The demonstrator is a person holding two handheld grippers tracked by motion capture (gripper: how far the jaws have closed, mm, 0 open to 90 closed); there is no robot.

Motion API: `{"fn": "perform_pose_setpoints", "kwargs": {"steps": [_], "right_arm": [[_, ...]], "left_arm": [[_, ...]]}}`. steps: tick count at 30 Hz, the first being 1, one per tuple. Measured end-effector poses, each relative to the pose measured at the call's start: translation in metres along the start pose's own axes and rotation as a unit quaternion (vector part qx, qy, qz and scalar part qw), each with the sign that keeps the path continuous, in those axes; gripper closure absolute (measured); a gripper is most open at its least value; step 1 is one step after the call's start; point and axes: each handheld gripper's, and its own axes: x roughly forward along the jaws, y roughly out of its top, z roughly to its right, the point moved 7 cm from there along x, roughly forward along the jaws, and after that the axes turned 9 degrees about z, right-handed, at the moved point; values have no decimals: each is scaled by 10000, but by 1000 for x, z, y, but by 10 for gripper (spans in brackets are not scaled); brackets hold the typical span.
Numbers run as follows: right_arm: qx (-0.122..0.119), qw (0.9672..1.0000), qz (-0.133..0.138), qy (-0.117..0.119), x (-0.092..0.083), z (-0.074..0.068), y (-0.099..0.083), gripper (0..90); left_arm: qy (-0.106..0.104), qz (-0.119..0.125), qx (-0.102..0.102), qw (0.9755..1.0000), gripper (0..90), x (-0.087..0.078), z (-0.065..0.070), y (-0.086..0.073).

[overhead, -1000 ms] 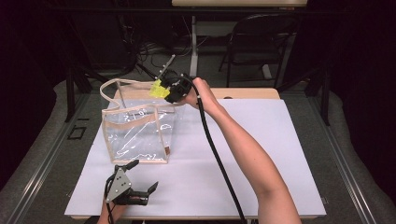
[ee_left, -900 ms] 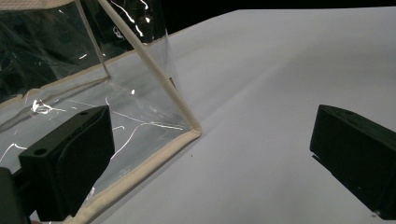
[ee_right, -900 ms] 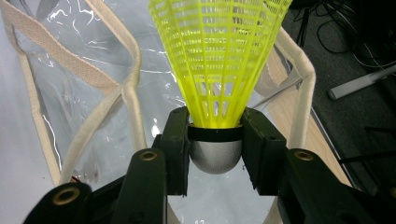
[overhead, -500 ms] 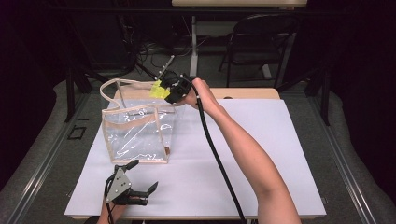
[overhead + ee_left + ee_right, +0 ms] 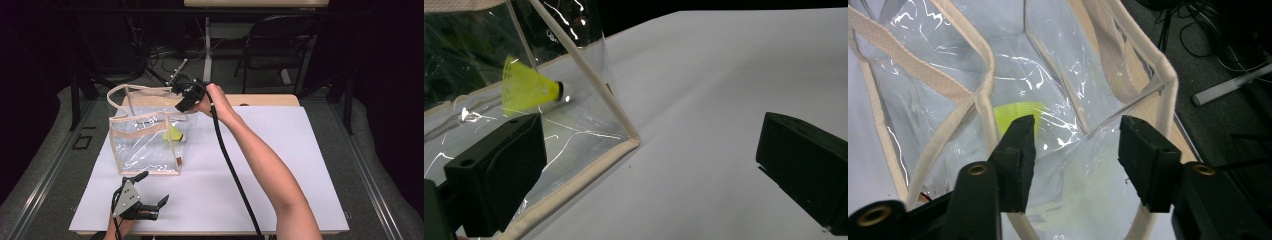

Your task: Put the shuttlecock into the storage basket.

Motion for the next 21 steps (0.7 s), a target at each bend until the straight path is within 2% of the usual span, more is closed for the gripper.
{"fn": "perform_pose_setpoints", "kwargs": {"steps": [8, 11, 16, 21], "right_arm": [[319, 9990, 298, -61, -16, 8, -3, 295], [517, 9977, 440, 47, -26, 10, -4, 239], [582, 9963, 623, 113, -40, 6, -6, 180], [621, 9957, 676, 154, -44, 7, -13, 151]], "left_arm": [[2, -8, 10, 10000, 0, 0, 0, 0], [5, -10, 0, 10000, 0, 0, 0, 0], [31, -20, -16, 10000, 0, 0, -1, 0], [45, -18, -19, 10000, 0, 1, -1, 0]]}}
